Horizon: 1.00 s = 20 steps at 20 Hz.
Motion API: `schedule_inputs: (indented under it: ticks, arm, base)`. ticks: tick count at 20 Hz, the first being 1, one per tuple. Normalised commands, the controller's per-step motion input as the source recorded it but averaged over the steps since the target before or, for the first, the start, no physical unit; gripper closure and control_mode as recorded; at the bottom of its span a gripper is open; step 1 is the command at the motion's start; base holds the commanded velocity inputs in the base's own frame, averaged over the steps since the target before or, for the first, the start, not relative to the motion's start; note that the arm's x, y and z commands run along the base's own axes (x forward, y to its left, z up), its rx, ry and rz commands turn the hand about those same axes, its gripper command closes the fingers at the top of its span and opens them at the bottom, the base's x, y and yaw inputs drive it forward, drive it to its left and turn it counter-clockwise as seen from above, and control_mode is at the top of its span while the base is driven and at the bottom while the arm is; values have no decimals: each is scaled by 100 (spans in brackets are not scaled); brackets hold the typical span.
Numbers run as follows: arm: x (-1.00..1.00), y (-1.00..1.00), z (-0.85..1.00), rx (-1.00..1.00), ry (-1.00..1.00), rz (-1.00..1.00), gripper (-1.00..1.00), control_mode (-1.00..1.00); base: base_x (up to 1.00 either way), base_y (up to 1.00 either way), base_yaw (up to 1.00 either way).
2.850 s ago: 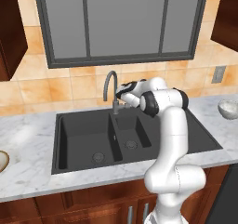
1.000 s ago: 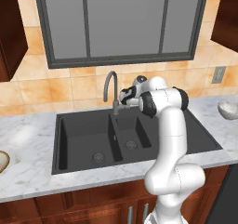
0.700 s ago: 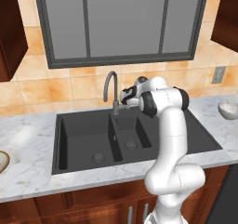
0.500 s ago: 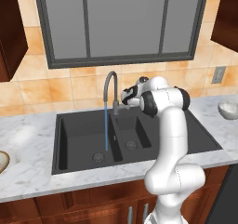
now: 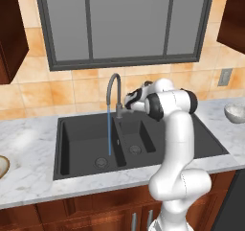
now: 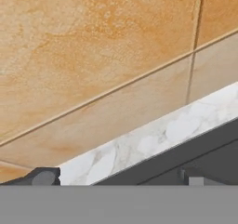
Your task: Rinse each bowl for a few seconds and place them down in the sink or on the counter.
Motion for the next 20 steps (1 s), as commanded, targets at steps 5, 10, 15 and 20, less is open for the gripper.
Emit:
schedule_inputs:
  ticks: [5, 10, 15, 20]
  arm:
    - [-20, -71, 70, 16, -18, 8, -100, -100]
    - [-16, -47, 94, 14, -14, 6, -100, -100]
    - [-13, -48, 100, 11, -8, 2, -100, -100]
    - [-8, -56, 99, 13, -7, 0, -100, -100]
  base:
    - [0, 0, 0]
    - [0, 0, 0]
    - [0, 0, 0]
    - [0, 0, 0]
